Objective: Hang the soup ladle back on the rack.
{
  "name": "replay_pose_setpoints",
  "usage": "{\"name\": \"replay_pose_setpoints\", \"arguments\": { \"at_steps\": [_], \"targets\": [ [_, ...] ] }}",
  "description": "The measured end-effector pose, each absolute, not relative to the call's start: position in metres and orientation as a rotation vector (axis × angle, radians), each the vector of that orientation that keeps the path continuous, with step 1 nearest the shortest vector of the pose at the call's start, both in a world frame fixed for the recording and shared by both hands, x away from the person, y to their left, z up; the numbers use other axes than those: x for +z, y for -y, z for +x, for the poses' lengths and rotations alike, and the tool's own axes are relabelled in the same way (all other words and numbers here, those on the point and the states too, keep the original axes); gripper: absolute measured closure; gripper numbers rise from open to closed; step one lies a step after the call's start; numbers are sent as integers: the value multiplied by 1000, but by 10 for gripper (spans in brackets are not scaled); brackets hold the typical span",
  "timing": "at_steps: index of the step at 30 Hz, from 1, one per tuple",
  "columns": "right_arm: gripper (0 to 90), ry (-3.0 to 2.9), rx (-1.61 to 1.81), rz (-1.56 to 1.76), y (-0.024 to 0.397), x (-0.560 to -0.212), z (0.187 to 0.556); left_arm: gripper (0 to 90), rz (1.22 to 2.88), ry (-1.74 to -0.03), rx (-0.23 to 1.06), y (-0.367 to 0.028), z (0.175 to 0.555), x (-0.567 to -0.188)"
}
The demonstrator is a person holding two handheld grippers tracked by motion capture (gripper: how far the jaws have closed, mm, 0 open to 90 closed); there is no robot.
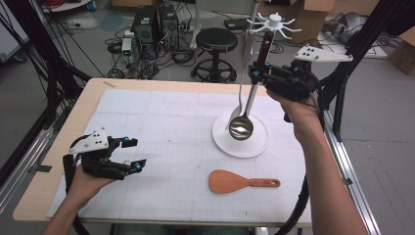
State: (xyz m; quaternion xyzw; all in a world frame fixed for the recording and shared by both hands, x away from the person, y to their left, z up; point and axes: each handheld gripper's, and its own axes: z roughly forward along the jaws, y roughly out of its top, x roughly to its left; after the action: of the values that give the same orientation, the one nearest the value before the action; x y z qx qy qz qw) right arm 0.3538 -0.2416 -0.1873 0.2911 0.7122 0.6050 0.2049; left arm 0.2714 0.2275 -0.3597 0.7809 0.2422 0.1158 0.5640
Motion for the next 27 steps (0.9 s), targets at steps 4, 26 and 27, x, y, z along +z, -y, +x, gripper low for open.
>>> {"name": "replay_pose_setpoints", "arguments": {
  "at_steps": [4, 26, 27],
  "targets": [
    [730, -1986, 1680, 830, 241, -188, 356, 238, 1830, -573, 273, -228, 271, -359],
    [729, -1985, 1662, 881, 242, -187, 368, 238, 1827, -571, 267, -228, 271, -359],
    [728, -1987, 1655, 881, 243, -187, 368, 238, 1827, -571, 266, -228, 271, -359]
  ]
}}
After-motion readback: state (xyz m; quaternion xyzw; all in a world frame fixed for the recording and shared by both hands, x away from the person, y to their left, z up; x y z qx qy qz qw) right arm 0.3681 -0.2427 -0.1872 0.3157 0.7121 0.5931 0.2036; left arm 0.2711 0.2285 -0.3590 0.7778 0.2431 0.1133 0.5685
